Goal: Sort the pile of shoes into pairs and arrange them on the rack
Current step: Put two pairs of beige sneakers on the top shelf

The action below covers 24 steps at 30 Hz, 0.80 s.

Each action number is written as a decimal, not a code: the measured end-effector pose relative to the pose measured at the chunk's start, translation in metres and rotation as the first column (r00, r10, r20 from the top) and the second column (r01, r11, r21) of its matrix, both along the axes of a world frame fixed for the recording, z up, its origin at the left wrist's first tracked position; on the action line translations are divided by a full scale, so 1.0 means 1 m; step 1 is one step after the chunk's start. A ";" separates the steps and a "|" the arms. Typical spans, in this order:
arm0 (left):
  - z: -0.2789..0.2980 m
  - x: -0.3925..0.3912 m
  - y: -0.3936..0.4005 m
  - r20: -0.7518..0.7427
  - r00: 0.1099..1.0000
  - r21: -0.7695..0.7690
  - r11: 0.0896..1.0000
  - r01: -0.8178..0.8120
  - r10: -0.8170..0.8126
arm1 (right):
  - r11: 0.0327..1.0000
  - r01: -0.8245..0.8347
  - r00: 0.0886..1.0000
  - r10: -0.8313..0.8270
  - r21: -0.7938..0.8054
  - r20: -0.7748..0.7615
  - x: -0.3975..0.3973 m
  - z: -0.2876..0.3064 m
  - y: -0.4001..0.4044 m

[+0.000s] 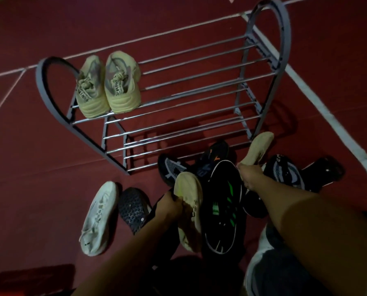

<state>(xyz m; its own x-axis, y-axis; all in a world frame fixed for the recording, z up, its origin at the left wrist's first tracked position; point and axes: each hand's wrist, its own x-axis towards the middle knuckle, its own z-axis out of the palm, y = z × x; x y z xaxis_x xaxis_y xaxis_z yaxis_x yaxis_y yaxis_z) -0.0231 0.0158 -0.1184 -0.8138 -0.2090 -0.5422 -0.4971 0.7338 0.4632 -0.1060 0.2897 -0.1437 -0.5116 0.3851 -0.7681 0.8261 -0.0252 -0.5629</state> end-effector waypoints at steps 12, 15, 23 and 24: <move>0.147 -0.051 0.054 -0.913 0.407 0.066 0.985 0.161 -0.005 | 0.784 0.222 0.779 0.215 0.580 -0.589 0.053 0.069 -0.016; 0.212 -0.076 0.064 -0.930 0.324 0.257 0.938 0.231 0.175 | 0.820 0.358 0.658 0.117 0.446 -0.744 0.039 0.109 -0.014; 0.293 -0.194 0.034 -0.771 0.615 0.169 0.984 -0.054 0.166 | 0.813 0.375 0.434 0.270 0.446 -0.859 0.020 0.207 -0.015; 0.282 -0.198 0.030 -0.729 0.682 0.057 0.998 -0.024 0.058 | 0.800 0.344 0.430 0.330 0.491 -0.840 0.018 0.214 -0.017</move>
<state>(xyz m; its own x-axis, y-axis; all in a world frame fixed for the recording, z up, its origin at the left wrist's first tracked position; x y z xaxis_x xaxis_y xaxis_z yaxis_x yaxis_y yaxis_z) -0.2213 0.0459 0.1639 -0.9466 -0.2438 0.2110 -0.0181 0.6937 0.7200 -0.0879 0.2729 0.0702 -0.7284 0.5235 0.4421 -0.1234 0.5344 -0.8362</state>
